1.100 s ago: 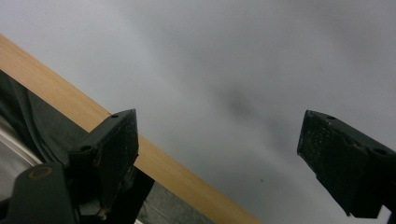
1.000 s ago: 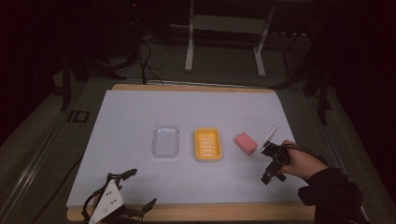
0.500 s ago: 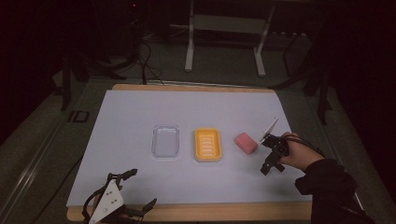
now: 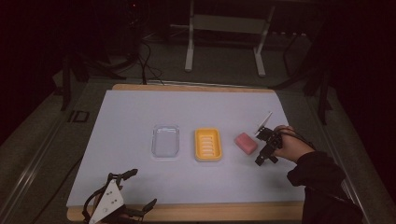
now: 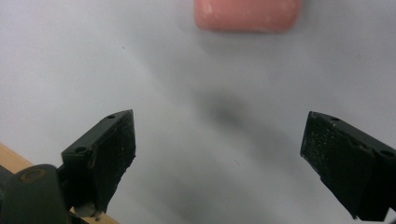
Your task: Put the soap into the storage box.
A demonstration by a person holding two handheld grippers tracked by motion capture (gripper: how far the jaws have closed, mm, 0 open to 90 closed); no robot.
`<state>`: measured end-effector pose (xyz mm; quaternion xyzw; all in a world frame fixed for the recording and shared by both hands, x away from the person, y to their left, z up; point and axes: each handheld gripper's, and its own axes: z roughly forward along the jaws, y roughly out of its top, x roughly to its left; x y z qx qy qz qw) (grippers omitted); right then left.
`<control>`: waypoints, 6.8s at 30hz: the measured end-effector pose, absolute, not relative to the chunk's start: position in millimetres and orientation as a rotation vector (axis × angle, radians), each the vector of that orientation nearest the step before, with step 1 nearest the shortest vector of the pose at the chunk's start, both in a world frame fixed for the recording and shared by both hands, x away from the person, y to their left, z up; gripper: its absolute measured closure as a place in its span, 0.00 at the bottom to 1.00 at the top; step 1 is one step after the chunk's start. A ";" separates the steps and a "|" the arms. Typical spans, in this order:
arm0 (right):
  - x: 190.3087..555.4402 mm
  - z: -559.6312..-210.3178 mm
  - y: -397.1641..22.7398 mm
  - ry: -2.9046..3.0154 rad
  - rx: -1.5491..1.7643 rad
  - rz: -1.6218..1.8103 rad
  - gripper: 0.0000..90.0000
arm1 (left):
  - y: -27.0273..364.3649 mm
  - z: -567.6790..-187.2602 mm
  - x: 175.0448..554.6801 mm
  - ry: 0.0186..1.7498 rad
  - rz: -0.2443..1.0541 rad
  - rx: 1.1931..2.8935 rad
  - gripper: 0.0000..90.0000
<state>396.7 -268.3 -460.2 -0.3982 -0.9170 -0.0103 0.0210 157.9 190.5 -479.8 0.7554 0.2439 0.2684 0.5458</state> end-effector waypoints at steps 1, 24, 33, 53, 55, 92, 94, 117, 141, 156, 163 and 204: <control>397.5 -460.7 -267.0 -2.856 -1.230 -0.042 0.12 | 190.5 -479.9 158.0 0.578 0.636 1.791 0.01; 438.4 -471.7 -238.0 -2.948 -1.185 -0.373 0.17 | 190.6 -480.3 158.3 0.574 0.632 1.796 0.01; 447.8 -485.0 -237.1 -2.875 -1.229 -0.357 0.22 | 190.7 -480.4 158.2 0.570 0.631 1.799 0.01; 448.2 -499.2 -229.4 -2.920 -1.327 -0.219 0.42 | 189.3 -481.4 158.4 0.564 0.625 1.812 0.01; 447.6 -499.4 -229.7 -2.912 -1.367 -0.219 0.42 | 189.2 -481.5 158.5 0.565 0.626 1.812 0.01; 406.2 -387.5 -192.1 -2.570 -2.006 -0.396 0.42 | 188.3 -481.3 158.5 0.571 0.640 1.811 0.01; 404.6 -385.6 -185.8 -2.554 -2.004 -0.387 0.42 | 188.4 -481.3 158.5 0.571 0.641 1.812 0.01; 394.4 -395.3 -111.5 -2.484 -1.914 -0.536 0.42 | 187.7 -480.5 157.0 0.564 0.640 1.808 0.01; 408.5 -466.3 -85.5 -2.419 -2.015 -0.482 0.42 | 188.1 -479.7 155.7 0.548 0.638 1.810 0.01; 410.1 -489.6 -83.7 -2.434 -2.068 -0.419 0.42 | 187.7 -479.3 155.1 0.545 0.636 1.810 0.01; 412.2 -487.6 -86.2 -2.420 -2.035 -0.419 0.40 | 187.4 -479.7 155.6 0.546 0.633 1.814 0.01; 345.8 -423.3 -178.7 -2.785 -1.318 -0.924 0.30 | 186.3 -481.4 157.3 0.550 0.629 1.825 0.01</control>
